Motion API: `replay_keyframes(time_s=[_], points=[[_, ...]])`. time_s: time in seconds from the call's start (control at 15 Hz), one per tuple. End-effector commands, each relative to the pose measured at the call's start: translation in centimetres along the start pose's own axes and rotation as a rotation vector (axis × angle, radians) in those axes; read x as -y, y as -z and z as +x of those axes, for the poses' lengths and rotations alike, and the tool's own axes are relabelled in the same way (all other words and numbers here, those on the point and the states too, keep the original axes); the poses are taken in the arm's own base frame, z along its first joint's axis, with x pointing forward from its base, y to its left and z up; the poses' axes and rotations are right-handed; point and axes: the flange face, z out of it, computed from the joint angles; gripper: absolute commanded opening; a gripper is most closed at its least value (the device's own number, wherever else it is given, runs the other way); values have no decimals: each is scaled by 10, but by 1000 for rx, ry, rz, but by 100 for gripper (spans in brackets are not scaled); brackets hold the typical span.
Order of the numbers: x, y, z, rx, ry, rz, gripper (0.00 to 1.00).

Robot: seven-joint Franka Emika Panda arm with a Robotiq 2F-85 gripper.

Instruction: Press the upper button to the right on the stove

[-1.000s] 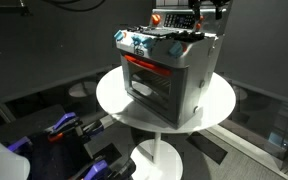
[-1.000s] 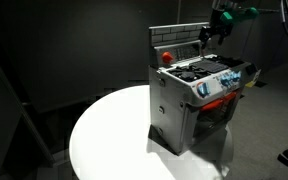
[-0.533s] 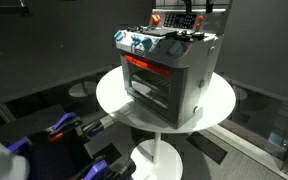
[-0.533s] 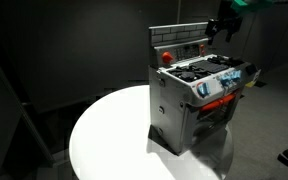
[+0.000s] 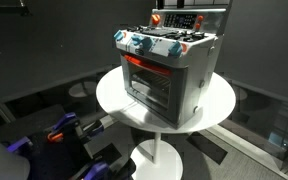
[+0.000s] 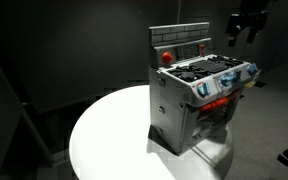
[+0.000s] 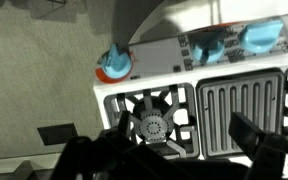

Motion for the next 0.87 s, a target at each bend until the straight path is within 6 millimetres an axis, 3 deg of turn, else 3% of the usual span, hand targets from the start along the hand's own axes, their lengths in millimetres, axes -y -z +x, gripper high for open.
replay_keyframes(time_s=[0.0, 0.4, 0.47, 0.53, 0.8], points=[[-6, 8, -51, 32, 56, 11, 100], [-15, 10, -96, 60, 117, 10, 100], [-14, 13, -98, 63, 118, 25, 100], [-13, 7, -86, 55, 99, -7, 100], [-14, 9, -92, 55, 101, 2, 100]])
